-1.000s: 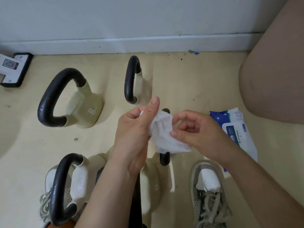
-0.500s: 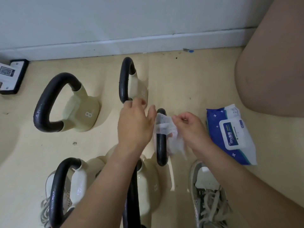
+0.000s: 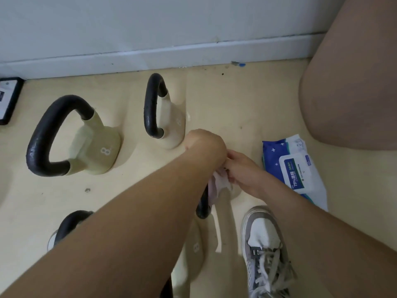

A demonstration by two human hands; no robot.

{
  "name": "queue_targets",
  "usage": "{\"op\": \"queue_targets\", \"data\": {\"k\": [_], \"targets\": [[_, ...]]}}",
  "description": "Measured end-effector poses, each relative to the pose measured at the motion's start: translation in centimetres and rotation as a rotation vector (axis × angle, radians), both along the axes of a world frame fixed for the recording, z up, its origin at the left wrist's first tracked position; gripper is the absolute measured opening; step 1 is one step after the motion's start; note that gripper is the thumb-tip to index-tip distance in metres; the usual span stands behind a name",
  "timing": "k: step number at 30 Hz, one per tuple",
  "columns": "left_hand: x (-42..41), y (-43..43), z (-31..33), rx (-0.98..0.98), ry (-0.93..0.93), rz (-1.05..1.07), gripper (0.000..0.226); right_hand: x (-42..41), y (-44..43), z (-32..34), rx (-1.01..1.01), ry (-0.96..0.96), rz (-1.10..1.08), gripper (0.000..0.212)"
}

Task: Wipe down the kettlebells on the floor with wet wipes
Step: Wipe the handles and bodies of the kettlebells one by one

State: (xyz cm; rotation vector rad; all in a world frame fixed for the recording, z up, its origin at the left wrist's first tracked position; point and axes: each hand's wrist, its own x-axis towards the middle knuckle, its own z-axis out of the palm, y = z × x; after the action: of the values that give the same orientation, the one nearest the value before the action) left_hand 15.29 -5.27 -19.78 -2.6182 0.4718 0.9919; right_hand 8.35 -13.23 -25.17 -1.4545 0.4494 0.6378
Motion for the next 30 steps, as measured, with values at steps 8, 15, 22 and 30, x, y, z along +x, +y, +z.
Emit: {"op": "queue_targets", "data": {"k": [8,15,22,30], "targets": [[0.5,0.2,-0.6,-0.162,0.01,0.193,0.014,-0.3,-3.0,-1.5,-0.213,0.024,-0.016,0.005],[-5.6,2.3,-1.4,-0.655,-0.337,0.659,0.027,0.3,-0.4,-0.9,0.098,-0.036,-0.563,0.021],[-14.0,4.0,-2.9,-1.102,-0.44,0.778,0.048,-0.6,5.1,1.4,-0.522,-0.767,0.195,0.042],[-12.6,3.8,-2.7,-1.166,-0.317,1.104,0.014,4.8,4.4,0.3,-0.417,-0.519,0.36,0.02]]}}
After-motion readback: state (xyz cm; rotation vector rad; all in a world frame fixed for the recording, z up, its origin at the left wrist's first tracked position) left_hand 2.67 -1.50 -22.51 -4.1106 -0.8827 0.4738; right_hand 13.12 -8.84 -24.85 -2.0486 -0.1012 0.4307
